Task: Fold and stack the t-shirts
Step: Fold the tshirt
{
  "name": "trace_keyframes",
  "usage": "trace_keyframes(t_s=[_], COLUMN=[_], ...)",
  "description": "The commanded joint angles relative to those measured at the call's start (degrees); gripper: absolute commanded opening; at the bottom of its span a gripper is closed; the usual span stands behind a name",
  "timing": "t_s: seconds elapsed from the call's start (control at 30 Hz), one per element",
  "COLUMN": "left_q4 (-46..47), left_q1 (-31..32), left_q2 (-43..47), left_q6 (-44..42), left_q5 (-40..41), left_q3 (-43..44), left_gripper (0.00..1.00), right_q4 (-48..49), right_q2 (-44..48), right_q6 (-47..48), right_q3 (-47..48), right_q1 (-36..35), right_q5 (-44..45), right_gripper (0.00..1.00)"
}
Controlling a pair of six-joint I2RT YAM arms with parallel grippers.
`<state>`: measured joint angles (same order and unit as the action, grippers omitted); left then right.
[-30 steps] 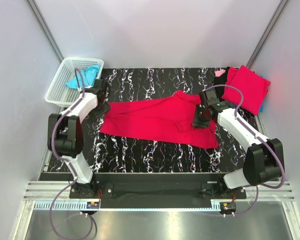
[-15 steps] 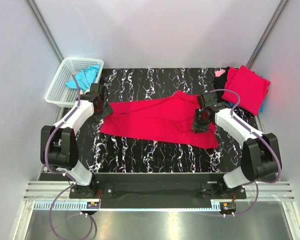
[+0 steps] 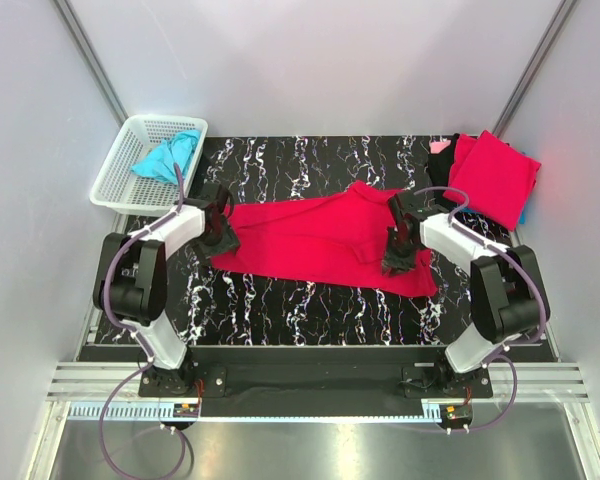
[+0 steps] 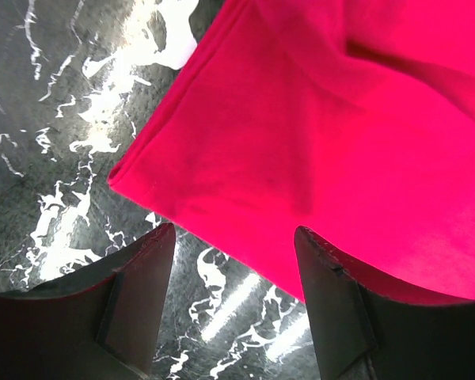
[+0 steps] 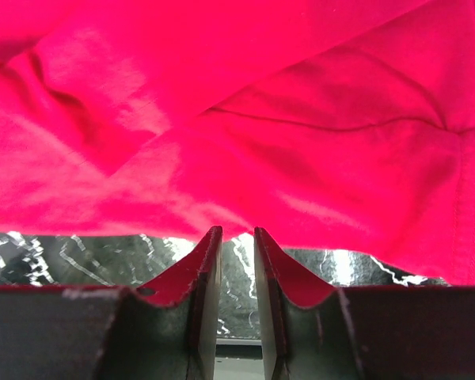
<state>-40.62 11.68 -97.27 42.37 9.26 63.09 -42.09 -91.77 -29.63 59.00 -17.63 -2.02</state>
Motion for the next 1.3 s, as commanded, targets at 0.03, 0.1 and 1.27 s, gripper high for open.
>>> trace_keyframes(t_s=[0.03, 0.1, 1.27], left_q4=[-0.9, -1.6, -8.0], left_q1=[0.4, 0.4, 0.4], left_q2=[-2.6, -3.1, 1.0], left_q6=[-1.4, -1.2, 7.7], left_q5=[0.7, 1.1, 4.6], left_q3=[2.7, 3.2, -11.2], left_gripper=[0.66, 0.66, 0.69], right_q4=[-0.4, -0.4, 0.1], right_q2=[-3.1, -4.0, -7.0], right_q6=[1.1, 1.3, 1.4], right_q3=[0.8, 1.5, -4.6], right_q1=[-0.2, -0.2, -0.7], right_q5=[1.7, 1.8, 0.6], right_gripper=[0.29, 0.29, 0.29])
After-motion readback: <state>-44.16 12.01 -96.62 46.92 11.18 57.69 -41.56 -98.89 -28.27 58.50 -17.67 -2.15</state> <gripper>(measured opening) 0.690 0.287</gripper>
